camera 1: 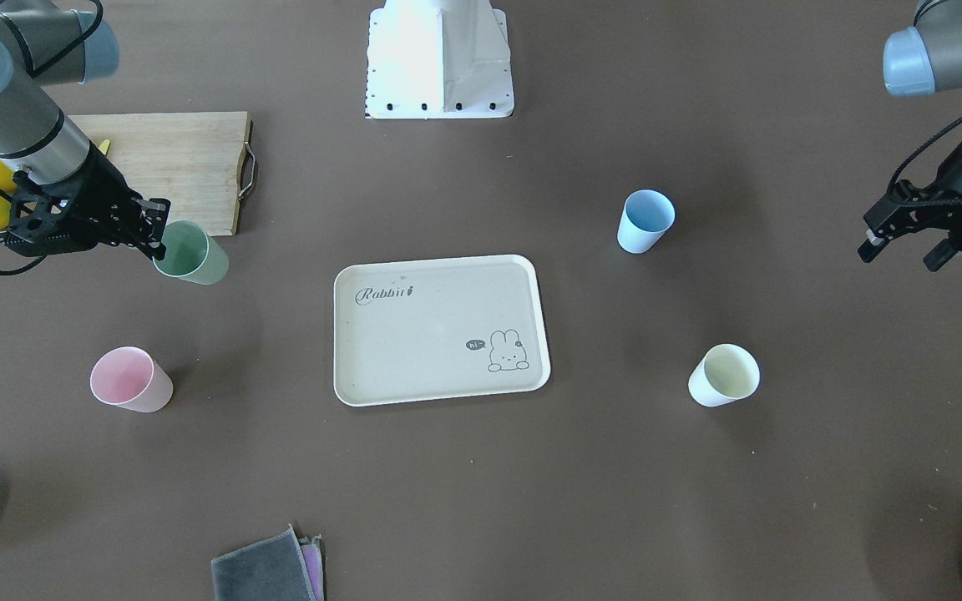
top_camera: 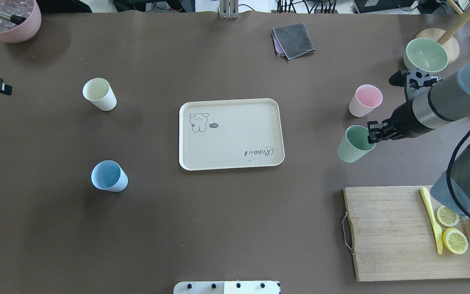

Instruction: Place all cups on tray

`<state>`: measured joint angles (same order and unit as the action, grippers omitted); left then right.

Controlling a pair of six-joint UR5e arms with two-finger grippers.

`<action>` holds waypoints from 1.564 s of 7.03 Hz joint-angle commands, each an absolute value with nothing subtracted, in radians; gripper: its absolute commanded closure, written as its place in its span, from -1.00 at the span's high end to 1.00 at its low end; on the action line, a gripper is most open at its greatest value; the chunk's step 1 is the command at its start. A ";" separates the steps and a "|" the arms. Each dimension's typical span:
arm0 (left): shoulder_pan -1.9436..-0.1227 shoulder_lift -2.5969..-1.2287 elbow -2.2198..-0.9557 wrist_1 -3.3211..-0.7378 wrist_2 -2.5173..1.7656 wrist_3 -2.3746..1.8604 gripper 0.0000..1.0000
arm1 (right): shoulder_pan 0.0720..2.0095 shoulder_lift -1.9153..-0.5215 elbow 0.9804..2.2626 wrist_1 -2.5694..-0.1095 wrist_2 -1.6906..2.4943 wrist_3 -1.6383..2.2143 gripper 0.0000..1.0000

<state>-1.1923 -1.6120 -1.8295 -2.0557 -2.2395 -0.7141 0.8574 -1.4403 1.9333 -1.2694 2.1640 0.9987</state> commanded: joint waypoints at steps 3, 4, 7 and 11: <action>-1.015 -1.697 -1.863 -2.057 -2.214 -0.934 0.96 | 0.856 -1.214 1.916 -1.449 2.155 1.066 -1.00; -0.924 -1.687 -1.903 -2.056 -2.154 -0.987 0.96 | 0.856 -1.162 1.892 -1.485 2.146 1.066 -1.00; -0.832 -1.686 -1.908 -2.056 -2.134 -0.997 0.96 | 0.844 -1.033 1.771 -1.486 2.105 1.069 -1.00; -0.747 -1.655 -1.908 -2.057 -2.140 -0.997 0.94 | 0.805 -0.914 1.652 -1.486 2.048 1.069 -1.00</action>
